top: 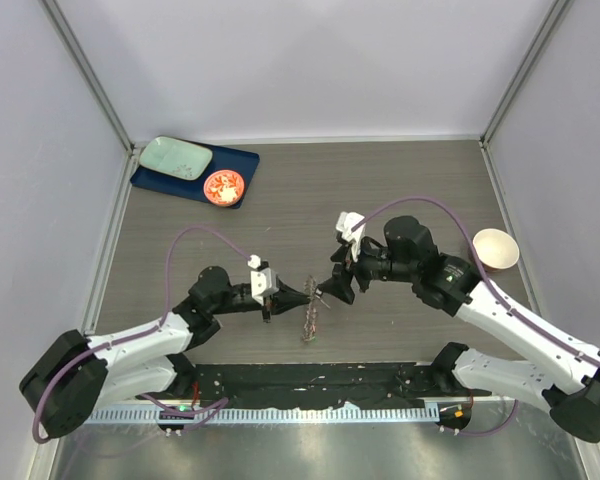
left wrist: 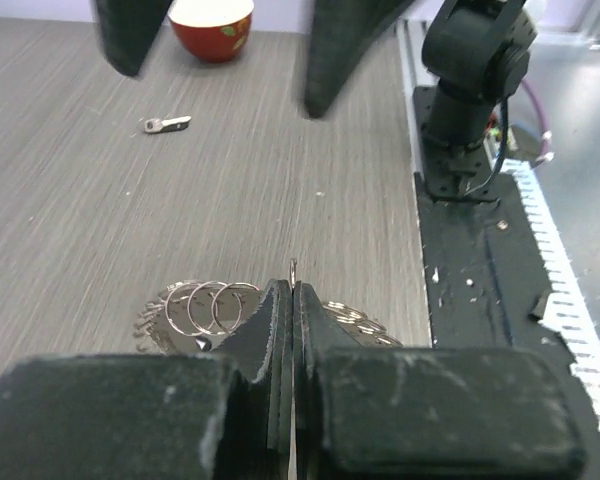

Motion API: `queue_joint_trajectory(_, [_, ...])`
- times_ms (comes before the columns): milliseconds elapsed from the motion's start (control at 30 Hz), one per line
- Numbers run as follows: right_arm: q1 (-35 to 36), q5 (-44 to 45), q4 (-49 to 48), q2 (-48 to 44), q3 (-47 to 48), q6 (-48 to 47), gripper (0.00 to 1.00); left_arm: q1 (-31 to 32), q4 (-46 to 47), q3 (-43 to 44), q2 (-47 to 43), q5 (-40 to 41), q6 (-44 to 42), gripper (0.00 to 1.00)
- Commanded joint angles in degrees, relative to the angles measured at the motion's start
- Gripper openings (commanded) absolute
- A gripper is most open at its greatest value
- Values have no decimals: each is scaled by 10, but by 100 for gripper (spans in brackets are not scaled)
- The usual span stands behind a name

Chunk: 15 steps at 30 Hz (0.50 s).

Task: Put the keys on the keyring

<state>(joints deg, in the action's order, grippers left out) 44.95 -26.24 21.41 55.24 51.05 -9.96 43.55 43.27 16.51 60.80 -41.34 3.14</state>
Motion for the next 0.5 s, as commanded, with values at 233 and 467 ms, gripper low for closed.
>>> queue_joint_trajectory(233, [-90, 347, -53, 27, -19, 226, 86, 36, -9, -28, -43, 111, -145, 0])
queue_joint_trajectory(467, [-205, 399, -40, 42, -46, 319, 80, 37, -7, -34, -37, 106, -169, 0])
